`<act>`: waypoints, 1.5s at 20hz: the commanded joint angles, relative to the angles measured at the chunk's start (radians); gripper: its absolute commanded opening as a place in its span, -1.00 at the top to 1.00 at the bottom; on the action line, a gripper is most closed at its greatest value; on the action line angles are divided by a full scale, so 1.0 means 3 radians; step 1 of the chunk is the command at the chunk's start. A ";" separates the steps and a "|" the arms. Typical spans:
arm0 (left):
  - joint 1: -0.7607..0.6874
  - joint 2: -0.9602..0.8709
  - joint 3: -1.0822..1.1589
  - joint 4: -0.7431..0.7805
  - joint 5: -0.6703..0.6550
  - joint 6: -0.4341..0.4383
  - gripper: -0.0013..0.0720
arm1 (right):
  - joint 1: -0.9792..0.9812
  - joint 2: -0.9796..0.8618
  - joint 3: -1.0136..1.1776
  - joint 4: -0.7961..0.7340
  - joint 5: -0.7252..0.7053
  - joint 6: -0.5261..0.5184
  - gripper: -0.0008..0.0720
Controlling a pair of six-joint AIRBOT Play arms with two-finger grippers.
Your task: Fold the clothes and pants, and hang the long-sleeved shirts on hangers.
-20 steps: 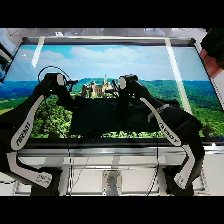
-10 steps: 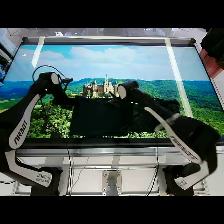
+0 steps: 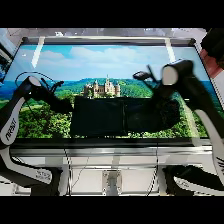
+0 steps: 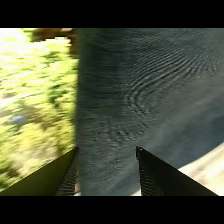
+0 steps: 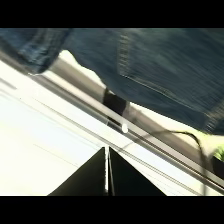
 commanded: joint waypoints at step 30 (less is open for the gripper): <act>-0.0004 -0.0195 -0.0379 -0.0683 0.0510 0.0320 -0.76 | -0.0440 0.0343 -0.0004 -0.0067 -0.0117 0.0015 0.91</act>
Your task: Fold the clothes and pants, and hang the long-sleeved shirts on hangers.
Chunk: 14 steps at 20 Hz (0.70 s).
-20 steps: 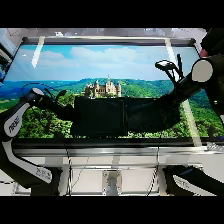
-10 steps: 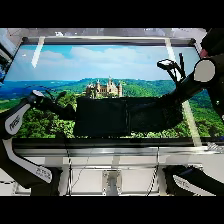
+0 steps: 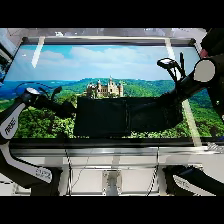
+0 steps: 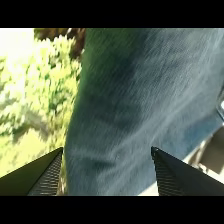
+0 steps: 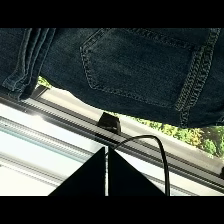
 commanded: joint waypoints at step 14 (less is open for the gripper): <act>-0.0074 0.0403 0.0276 0.0346 -0.0633 -0.0431 0.89 | -0.0003 0.0000 0.0000 -0.0022 -0.0024 -0.0156 0.91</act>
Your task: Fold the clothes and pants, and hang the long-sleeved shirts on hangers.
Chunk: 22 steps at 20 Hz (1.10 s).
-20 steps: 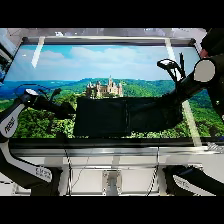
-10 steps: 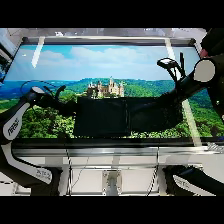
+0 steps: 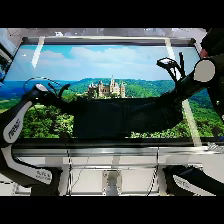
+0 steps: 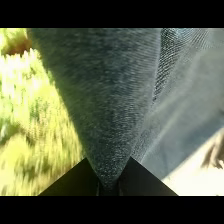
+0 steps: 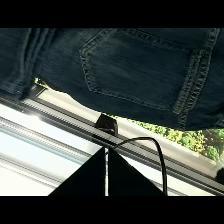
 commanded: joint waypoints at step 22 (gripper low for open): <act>-0.1775 0.0524 0.0849 -0.1436 0.1413 -0.1633 0.86 | -0.0003 -0.0003 0.0000 -0.0014 -0.0516 -0.0284 0.91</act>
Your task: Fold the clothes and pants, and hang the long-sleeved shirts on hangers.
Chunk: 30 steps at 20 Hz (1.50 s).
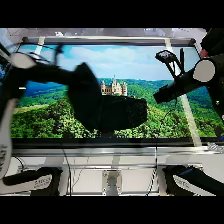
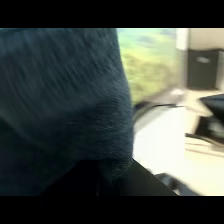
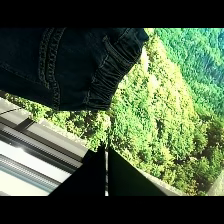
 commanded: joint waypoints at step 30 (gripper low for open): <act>-0.0506 -0.0031 -0.0876 0.3082 -0.0118 -0.0315 0.52 | -0.0991 -0.0888 -0.1886 0.1418 -0.1920 -0.0554 -0.87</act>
